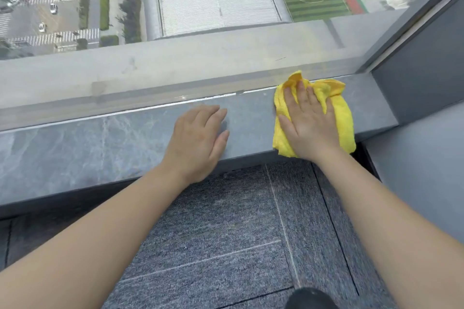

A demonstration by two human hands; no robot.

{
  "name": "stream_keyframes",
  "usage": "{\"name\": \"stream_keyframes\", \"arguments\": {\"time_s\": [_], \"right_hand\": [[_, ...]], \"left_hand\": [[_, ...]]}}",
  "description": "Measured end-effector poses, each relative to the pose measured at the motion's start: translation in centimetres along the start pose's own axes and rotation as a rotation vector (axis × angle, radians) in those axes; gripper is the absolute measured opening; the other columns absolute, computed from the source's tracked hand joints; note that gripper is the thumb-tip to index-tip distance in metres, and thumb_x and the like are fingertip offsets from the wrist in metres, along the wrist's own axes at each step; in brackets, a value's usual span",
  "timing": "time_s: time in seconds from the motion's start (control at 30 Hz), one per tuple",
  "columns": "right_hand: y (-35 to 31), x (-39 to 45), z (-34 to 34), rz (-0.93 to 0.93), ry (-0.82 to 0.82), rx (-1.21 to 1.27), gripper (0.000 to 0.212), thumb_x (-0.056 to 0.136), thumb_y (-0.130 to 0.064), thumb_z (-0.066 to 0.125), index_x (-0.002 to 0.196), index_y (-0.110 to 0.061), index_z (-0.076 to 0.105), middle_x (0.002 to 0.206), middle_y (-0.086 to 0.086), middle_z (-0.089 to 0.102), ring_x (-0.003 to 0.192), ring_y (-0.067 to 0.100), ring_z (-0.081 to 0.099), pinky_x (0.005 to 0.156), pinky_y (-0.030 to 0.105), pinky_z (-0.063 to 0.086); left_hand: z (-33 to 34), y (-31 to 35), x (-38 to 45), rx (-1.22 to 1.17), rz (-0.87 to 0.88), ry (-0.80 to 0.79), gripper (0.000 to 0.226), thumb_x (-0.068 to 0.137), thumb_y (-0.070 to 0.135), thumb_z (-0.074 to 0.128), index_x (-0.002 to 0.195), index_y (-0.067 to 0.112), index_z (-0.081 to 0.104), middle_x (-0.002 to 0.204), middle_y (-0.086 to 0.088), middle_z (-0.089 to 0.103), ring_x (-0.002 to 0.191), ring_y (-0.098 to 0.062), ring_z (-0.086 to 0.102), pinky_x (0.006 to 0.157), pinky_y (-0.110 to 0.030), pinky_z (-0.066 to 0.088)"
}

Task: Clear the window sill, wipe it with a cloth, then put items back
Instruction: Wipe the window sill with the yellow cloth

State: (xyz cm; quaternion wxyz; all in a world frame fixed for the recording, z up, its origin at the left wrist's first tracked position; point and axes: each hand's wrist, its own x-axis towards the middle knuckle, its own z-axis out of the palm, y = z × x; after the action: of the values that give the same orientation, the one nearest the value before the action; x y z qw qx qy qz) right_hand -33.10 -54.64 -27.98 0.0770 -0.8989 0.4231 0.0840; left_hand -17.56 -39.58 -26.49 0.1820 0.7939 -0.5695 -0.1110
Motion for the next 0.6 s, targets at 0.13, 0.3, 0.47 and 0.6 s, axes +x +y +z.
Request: {"name": "stream_keyframes", "arguments": {"time_s": [0.13,0.3,0.47,0.6], "right_hand": [[-0.5,1.2,0.0,0.259,0.036,0.076,0.061,0.096,-0.043,0.023,0.148,-0.017,0.003,0.158,0.009,-0.004,0.146,0.024,-0.005,0.114,0.054,-0.002],[-4.6,3.4,-0.4,0.573,0.031,0.227,0.07,0.095,-0.043,0.025,0.146,-0.005,-0.003,0.157,0.017,-0.01,0.145,0.031,-0.01,0.111,0.061,-0.006],[-9.2,3.2,-0.4,0.523,0.028,0.256,0.077,0.095,-0.044,0.027,0.143,0.005,-0.006,0.154,0.024,-0.012,0.144,0.033,-0.011,0.111,0.062,-0.007],[-12.7,1.2,0.4,0.271,-0.015,0.224,0.076,0.095,-0.045,0.026,0.144,0.002,-0.007,0.154,0.025,-0.011,0.144,0.034,-0.012,0.111,0.06,-0.009]], "left_hand": [[1.0,0.7,0.4,0.007,-0.01,-0.028,0.055,0.083,0.036,0.025,0.118,0.001,0.051,0.122,-0.022,0.057,0.113,-0.04,0.052,0.097,-0.052,0.037],[1.4,1.0,0.7,-0.049,-0.144,0.003,0.066,0.079,0.043,0.018,0.123,0.003,0.047,0.132,-0.02,0.05,0.121,-0.038,0.044,0.102,-0.049,0.031],[0.3,-0.4,-0.1,-0.06,-0.202,0.058,0.066,0.079,0.042,0.019,0.124,0.003,0.046,0.131,-0.022,0.049,0.118,-0.04,0.044,0.1,-0.05,0.032],[-0.3,-1.3,-0.6,-0.088,-0.214,0.113,0.063,0.08,0.04,0.021,0.123,0.001,0.047,0.13,-0.023,0.05,0.12,-0.041,0.044,0.101,-0.05,0.031]]}}
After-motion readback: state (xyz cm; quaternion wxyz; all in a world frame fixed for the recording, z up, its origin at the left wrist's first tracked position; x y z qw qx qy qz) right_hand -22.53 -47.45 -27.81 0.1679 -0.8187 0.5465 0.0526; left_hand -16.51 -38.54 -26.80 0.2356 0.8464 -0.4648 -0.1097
